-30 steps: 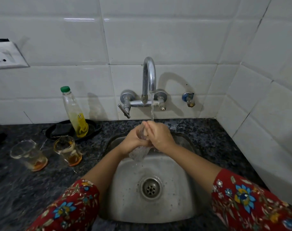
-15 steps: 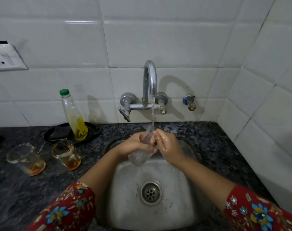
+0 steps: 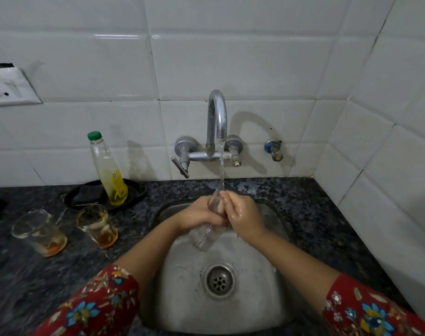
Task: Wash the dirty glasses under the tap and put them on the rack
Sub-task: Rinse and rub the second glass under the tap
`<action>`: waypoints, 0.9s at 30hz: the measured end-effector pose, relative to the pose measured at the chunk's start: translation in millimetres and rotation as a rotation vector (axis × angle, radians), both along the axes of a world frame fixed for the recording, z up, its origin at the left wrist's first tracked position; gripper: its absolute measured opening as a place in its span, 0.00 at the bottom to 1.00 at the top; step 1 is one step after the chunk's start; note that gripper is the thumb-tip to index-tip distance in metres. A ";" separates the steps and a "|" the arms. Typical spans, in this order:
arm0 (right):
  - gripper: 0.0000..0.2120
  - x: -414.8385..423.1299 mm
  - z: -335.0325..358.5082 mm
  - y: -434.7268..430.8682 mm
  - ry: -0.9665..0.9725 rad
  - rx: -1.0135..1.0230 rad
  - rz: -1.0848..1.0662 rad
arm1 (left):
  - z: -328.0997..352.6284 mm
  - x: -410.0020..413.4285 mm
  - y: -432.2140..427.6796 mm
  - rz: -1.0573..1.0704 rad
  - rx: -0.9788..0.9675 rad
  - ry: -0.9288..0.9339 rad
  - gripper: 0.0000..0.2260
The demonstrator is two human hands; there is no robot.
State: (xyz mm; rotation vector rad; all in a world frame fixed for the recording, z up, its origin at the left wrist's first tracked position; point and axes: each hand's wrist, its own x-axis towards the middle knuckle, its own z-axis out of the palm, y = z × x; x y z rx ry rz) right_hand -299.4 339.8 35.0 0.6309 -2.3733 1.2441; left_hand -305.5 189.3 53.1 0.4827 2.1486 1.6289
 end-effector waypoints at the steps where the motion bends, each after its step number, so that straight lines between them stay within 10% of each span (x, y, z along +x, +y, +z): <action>1: 0.22 -6.4 2.5 -4.5 -0.082 0.070 -0.058 | -2.8 3.6 7.6 0.129 -0.154 0.138 0.12; 4: 0.24 -16.3 5.3 -14.2 -0.241 0.106 -0.148 | -12.9 8.1 19.8 0.382 -0.566 0.489 0.21; 8: 0.22 -5.7 5.1 -4.2 -0.081 -0.049 0.044 | -1.4 -8.7 -2.6 0.034 0.008 0.111 0.19; 11: 0.22 -3.5 6.6 -5.5 -0.099 -0.043 0.063 | 3.0 -4.4 -4.3 -0.004 0.053 0.017 0.13; 16: 0.22 -9.9 23.8 -21.5 -0.693 -0.095 -0.050 | -4.6 14.9 12.4 0.289 -0.871 0.511 0.28; 22: 0.18 -4.2 -2.1 -8.2 -1.402 -0.485 -0.001 | -0.8 14.5 9.3 -0.145 -1.452 0.532 0.39; 24: 0.17 -0.3 -11.7 -6.2 -1.412 -0.437 -0.058 | -7.1 9.5 2.3 -0.200 -1.377 0.281 0.42; 27: 0.12 8.8 -17.0 -10.1 -1.413 -0.445 -0.053 | -25.7 5.1 -15.8 -0.042 -0.684 -0.226 0.34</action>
